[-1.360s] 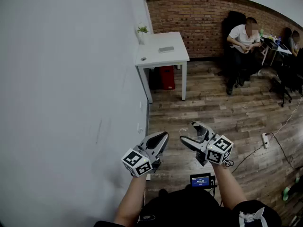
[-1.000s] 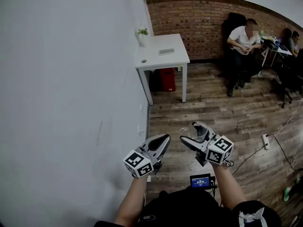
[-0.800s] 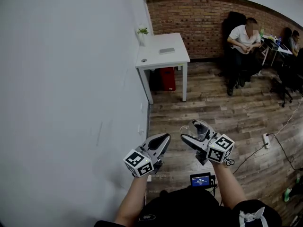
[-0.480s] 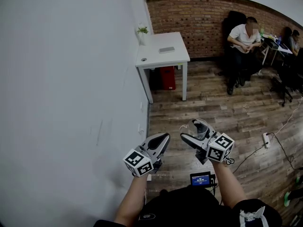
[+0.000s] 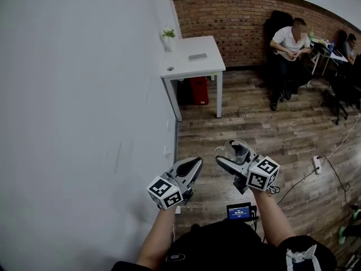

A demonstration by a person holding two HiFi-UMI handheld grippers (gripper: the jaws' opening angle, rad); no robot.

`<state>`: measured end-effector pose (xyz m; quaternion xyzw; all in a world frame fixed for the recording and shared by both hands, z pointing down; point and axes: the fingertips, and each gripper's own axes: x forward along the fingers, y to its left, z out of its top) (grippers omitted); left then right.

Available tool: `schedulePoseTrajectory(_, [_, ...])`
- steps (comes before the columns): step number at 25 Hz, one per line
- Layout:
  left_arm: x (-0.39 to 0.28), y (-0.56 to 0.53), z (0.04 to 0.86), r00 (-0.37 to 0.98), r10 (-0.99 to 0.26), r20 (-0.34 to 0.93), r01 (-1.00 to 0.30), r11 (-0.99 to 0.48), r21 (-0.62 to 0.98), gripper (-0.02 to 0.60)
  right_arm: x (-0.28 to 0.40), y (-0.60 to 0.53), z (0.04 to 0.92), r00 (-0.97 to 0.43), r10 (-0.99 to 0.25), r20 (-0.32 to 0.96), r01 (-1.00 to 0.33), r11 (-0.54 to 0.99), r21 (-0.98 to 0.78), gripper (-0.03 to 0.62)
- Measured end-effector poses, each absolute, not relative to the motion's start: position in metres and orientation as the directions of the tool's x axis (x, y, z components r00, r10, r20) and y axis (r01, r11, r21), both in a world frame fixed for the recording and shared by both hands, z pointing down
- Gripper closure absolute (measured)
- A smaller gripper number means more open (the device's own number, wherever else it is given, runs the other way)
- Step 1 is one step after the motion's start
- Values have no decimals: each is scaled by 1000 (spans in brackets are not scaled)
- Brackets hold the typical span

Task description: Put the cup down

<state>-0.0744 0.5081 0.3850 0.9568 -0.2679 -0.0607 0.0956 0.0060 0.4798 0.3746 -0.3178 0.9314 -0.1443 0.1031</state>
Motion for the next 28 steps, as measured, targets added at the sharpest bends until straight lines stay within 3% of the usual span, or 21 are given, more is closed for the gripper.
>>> schedulePoseTrajectory(28, [-66,497,400,854,-517,-54,-491,-837,241,574,19,472,391,-765,-639,-83,-576,736,-357,183])
